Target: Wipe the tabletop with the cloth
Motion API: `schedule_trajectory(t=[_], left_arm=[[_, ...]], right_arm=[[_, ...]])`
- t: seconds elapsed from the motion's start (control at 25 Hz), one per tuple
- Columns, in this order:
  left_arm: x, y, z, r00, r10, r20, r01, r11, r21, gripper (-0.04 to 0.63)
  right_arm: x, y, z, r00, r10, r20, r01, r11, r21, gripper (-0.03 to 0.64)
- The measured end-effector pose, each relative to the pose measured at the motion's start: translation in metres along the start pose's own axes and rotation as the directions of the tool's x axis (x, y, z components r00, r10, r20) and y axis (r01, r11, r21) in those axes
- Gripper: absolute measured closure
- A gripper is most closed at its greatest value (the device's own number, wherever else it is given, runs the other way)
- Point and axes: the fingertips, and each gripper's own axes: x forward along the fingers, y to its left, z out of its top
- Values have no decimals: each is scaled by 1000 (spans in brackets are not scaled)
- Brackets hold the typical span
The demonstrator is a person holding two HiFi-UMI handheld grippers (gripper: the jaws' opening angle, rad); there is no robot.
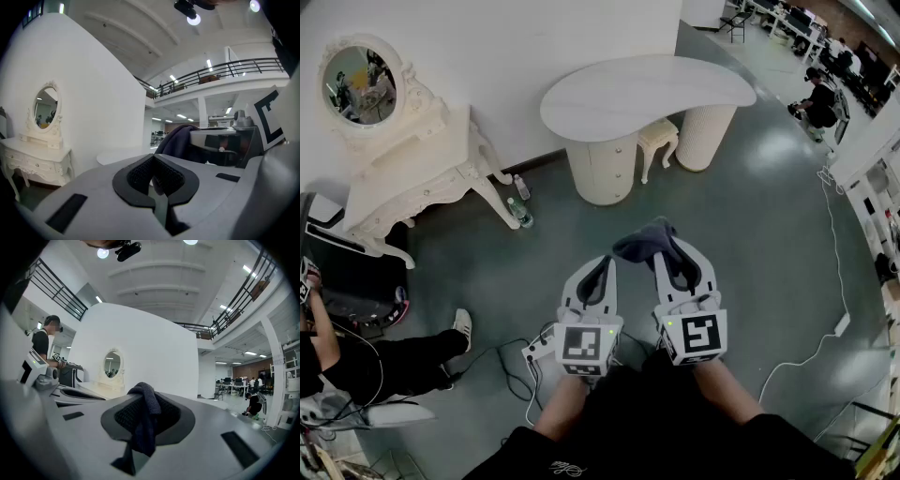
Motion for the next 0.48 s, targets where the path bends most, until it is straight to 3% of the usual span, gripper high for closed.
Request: schedule_trajectory(t=[0.32, 0.48], left_arm=[[41, 14, -21, 998, 26, -61, -27, 1000, -16, 592], [84, 29, -19, 994, 77, -79, -78, 997, -10, 592]], right_arm=[[37, -32, -30, 998, -15, -60, 18, 999, 41, 560], [84, -62, -34, 999, 20, -45, -17, 997, 72, 560]])
